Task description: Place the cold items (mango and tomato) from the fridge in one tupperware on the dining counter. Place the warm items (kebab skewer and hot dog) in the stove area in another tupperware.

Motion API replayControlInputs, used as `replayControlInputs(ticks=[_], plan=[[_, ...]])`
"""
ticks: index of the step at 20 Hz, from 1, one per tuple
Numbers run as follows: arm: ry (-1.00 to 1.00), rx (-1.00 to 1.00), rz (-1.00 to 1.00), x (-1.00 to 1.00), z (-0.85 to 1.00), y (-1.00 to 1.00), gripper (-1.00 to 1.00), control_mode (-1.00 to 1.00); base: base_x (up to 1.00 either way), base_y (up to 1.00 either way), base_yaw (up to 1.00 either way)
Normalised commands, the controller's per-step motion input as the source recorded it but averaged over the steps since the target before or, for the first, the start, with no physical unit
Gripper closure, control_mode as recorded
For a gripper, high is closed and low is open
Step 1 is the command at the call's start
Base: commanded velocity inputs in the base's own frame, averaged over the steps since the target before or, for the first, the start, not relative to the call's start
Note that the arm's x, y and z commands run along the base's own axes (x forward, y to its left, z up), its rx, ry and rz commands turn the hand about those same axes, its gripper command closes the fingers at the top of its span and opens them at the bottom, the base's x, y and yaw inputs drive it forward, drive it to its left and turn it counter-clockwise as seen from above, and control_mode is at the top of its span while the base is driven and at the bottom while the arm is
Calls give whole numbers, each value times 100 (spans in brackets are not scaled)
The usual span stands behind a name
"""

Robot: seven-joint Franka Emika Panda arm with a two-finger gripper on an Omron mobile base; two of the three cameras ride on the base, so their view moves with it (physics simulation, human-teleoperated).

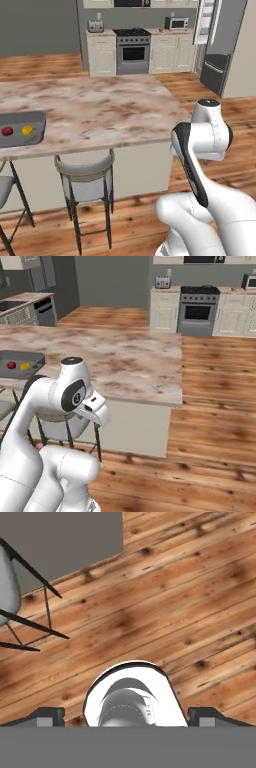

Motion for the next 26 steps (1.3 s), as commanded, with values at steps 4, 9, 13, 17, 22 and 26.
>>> replayControlInputs(ticks=[4,9,13,17,22,26], plan=[[0,0,0,0,0,0,-100,100,6,-100,-13],[0,0,0,0,0,0,-100,100,24,-100,-5],[0,0,0,0,0,0,-100,100,50,-100,-3],[0,0,0,0,0,0,-100,100,94,-100,0],[0,0,0,0,0,0,-100,100,100,-100,2],[0,0,0,0,0,0,-100,100,100,-100,10]])
